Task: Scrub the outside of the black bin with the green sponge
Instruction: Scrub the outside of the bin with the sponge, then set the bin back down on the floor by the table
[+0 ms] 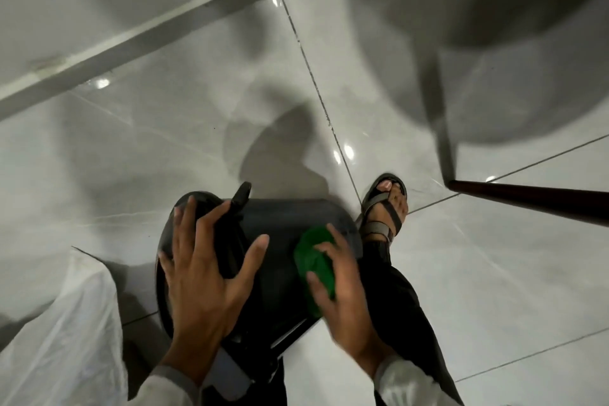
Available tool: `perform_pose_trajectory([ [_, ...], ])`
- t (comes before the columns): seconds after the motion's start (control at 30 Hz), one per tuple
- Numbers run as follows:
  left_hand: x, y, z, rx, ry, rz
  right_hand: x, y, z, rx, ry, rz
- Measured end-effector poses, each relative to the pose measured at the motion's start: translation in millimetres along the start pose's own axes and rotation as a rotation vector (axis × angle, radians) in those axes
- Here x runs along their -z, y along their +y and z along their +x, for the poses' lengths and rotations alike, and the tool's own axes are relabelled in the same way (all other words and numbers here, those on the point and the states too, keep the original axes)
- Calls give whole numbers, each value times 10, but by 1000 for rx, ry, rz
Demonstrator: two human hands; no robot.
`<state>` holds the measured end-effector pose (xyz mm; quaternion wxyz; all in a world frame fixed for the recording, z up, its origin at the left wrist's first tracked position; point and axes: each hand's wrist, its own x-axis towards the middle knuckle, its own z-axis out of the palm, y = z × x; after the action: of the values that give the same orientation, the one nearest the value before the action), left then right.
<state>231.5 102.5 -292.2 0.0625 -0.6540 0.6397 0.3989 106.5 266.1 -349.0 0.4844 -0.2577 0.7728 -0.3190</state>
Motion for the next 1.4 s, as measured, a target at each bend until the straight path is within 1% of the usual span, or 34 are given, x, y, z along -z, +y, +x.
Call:
perform_pose_trajectory([
  [0.07,-16,36,18,2,15,-29,15,226,354,-258,161,12],
  [0.1,-28,54,14,9,31,-53,46,318,550,-378,213,6],
  [0.13,-44,64,1,19,47,-73,77,402,730,-466,234,-19],
  [0.17,-48,108,-12,32,67,-93,124,434,885,-501,226,-46],
  [0.23,-54,143,-13,66,127,-118,206,367,1113,-432,183,-105],
  [0.3,-22,141,20,135,186,-169,307,141,1248,-319,149,-80],
  [0.37,21,185,89,202,202,-199,420,-169,1334,-189,128,-58],
  [0.43,20,355,152,259,198,-195,522,-478,1415,-96,132,11],
  [0.5,10,571,242,424,229,-233,629,-838,1490,-47,148,143],
  [0.53,-6,585,318,503,228,-256,697,-1023,1535,-27,160,195],
  [0.57,14,606,385,542,195,-251,777,-1186,1588,-9,178,239],
  [0.6,23,567,450,541,164,-227,880,-1375,1650,23,184,265],
  [0.63,39,496,504,490,120,-185,974,-1520,1701,50,195,277],
  [0.73,68,418,565,470,86,-232,1292,-1961,1863,143,194,281],
  [0.83,74,596,633,511,50,-190,1519,-2264,1958,242,171,236],
  [0.87,33,679,706,545,63,-197,1566,-2328,1954,269,160,213],
  [0.93,43,978,878,665,194,-270,1647,-2409,1913,335,165,119],
  [0.97,58,1084,953,710,229,-300,1668,-2421,1880,370,169,47],
  [1.03,118,1268,1112,671,163,-309,1730,-2439,1815,429,162,-89],
  [1.1,139,1271,1284,591,104,-287,1770,-2446,1725,468,146,-198],
  [1.13,166,1260,1322,560,104,-260,1799,-2449,1672,486,139,-254],
  [1.2,253,1341,1272,472,180,-213,1853,-2479,1580,505,122,-383],
  [1.23,319,1428,1172,371,203,-123,1877,-2485,1537,516,132,-442],
  [1.27,382,1523,1066,210,250,-4,1944,-2530,1462,543,171,-487],
  [1.33,579,1733,802,-135,377,244,2128,-2673,1285,602,279,-551],
  [1.37,696,1843,695,-272,415,350,2240,-2735,1209,629,334,-582],
  [1.4,792,1948,620,-374,489,445,2368,-2802,1138,644,402,-623],
])
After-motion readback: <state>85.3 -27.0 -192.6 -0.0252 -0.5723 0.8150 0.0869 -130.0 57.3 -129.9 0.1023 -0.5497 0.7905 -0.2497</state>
